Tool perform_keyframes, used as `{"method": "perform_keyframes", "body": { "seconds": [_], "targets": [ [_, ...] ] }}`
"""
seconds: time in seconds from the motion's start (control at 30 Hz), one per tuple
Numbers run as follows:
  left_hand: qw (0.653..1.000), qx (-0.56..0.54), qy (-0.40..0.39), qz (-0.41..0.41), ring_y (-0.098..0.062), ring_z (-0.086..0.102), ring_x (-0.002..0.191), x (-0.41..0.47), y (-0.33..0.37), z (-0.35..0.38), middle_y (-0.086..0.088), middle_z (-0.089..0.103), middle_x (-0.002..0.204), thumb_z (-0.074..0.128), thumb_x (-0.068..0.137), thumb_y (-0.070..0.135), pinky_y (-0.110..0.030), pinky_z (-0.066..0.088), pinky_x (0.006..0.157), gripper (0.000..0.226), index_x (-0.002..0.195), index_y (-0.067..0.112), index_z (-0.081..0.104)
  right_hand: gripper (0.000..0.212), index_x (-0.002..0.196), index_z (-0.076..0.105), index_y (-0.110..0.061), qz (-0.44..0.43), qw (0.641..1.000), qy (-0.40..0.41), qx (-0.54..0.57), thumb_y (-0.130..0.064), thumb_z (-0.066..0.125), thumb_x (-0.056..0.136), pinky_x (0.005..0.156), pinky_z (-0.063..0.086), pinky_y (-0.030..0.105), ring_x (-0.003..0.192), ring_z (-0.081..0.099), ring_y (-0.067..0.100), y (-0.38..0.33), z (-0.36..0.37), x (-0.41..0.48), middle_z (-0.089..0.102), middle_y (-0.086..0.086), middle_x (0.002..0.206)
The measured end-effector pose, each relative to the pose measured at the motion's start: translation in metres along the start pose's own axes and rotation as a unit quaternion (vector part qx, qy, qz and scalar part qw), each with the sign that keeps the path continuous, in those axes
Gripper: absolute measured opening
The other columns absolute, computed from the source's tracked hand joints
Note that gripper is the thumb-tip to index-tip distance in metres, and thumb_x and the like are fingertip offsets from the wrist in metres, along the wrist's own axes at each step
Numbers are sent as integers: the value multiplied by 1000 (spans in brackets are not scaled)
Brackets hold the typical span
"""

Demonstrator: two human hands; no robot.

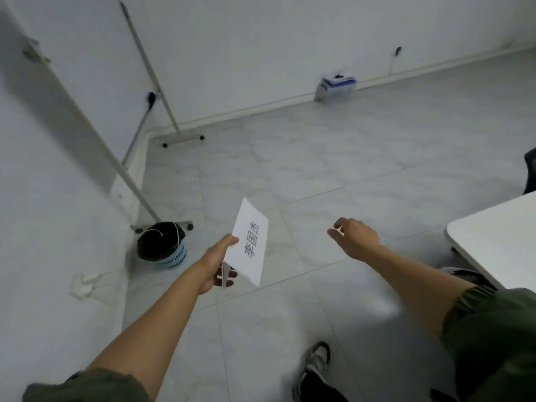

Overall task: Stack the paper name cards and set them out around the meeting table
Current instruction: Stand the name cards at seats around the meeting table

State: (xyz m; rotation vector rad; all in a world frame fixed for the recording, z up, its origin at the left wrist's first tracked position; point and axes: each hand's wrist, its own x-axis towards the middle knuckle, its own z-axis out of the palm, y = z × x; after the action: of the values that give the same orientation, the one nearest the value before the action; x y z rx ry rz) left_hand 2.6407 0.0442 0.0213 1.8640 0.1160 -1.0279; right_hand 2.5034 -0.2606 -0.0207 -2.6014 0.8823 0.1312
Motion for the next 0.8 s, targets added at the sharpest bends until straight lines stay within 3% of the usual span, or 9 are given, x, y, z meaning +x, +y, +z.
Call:
{"method": "perform_keyframes", "body": {
  "seconds": [0.1,0.2,0.3,0.57,0.8],
  "targets": [
    [1000,20,-17,10,-29,59,85,66,58,15,-19,67,112,51,86,52,-39,51,76,49,110,11,64,45,130,53,-22,18,1000,12,5,-51,42,98,89,46,36,115,56,25,16,-9,71,61,5,125],
    [998,53,-30,1,-27,60,82,125,125,29,-18,68,112,58,71,58,-36,52,72,61,110,13,66,46,134,50,-22,37,999,15,13,-51,43,98,89,45,35,117,56,25,28,-34,148,60,5,127],
    [995,92,-39,21,-24,60,78,170,196,39,-9,71,98,62,60,55,-33,50,71,58,103,17,69,48,136,48,-22,52,998,31,14,-50,43,98,89,45,35,117,56,25,33,-68,221,60,4,127],
    [984,146,-83,63,-21,61,78,310,348,63,-3,72,91,66,57,50,-33,47,74,47,96,25,68,47,135,49,-24,76,996,46,14,-52,44,97,90,47,36,117,56,26,44,-117,391,61,5,125],
    [964,204,-149,87,-22,62,80,465,493,105,-4,73,95,67,57,50,-33,48,75,48,98,26,69,49,136,48,-23,178,981,62,39,-52,43,97,91,46,36,118,54,24,82,-149,534,60,5,128]
  ]
}}
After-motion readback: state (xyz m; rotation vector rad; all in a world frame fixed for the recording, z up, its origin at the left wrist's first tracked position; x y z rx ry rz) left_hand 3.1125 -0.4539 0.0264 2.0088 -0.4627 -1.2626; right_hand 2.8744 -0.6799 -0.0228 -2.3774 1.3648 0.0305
